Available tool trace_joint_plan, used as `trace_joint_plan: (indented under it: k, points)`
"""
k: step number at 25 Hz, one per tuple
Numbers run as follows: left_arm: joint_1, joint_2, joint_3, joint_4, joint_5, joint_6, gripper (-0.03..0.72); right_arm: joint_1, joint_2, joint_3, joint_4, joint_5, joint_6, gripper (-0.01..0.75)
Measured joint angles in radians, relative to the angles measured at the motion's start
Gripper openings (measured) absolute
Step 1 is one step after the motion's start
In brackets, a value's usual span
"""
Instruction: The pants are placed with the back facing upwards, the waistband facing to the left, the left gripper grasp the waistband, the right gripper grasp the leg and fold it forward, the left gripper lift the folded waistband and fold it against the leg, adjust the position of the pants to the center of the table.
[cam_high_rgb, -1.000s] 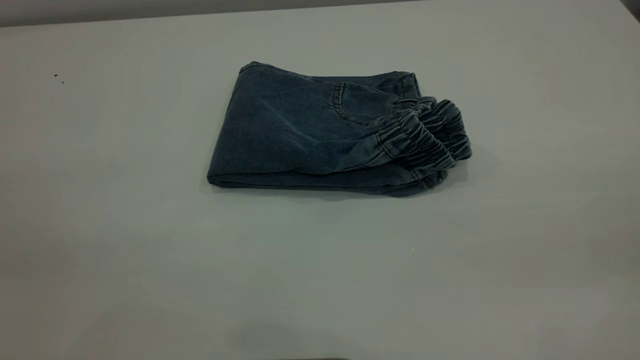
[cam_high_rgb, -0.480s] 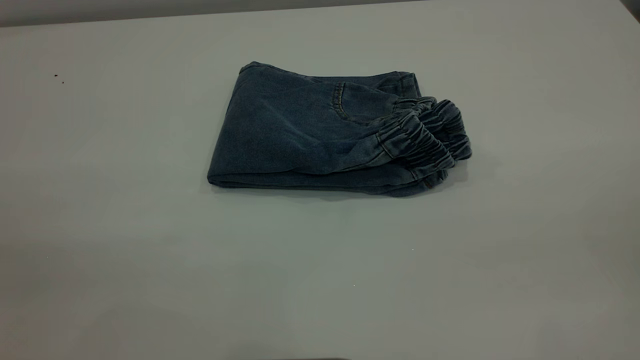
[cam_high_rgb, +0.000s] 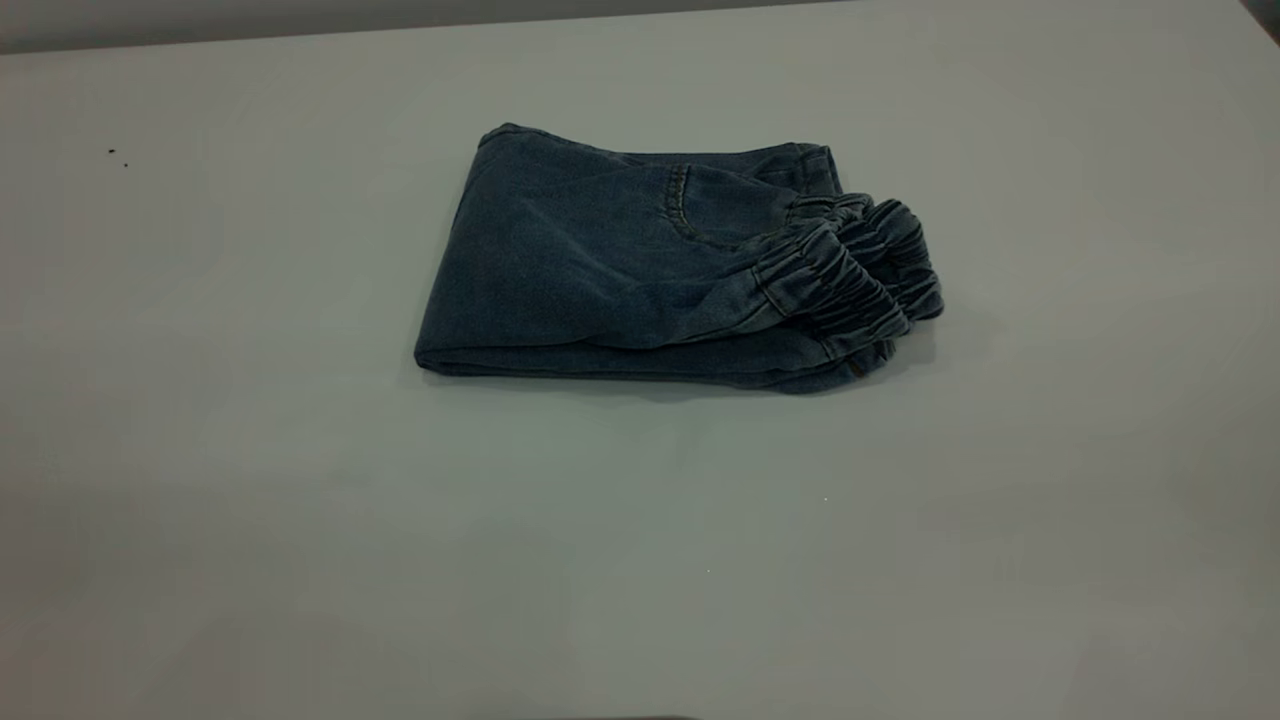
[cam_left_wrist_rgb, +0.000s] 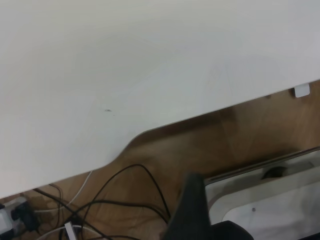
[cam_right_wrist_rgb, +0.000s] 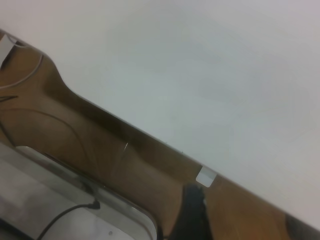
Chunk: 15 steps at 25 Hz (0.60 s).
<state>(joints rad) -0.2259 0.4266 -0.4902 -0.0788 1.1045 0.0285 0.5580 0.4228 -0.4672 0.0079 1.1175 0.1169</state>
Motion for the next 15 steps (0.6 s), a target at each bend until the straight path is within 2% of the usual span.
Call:
trace_joint_plan:
  k: [4,7,12,15]
  points:
    - [0.010,-0.007,0.000,0.000,0.000,0.000,0.570,-0.027,-0.017,0.000,0.002,0.000,0.000,0.506]
    - [0.064,-0.037,0.000,0.000,0.001,0.000,0.570,-0.126,-0.048,0.000,0.002,0.000,0.000,0.506]
    - [0.165,-0.139,0.000,0.000,0.002,0.000,0.570,-0.340,-0.173,0.000,0.002,0.001,0.000,0.506]
    - [0.202,-0.223,0.000,0.000,0.005,0.000,0.570,-0.417,-0.290,0.000,0.002,0.004,0.000,0.506]
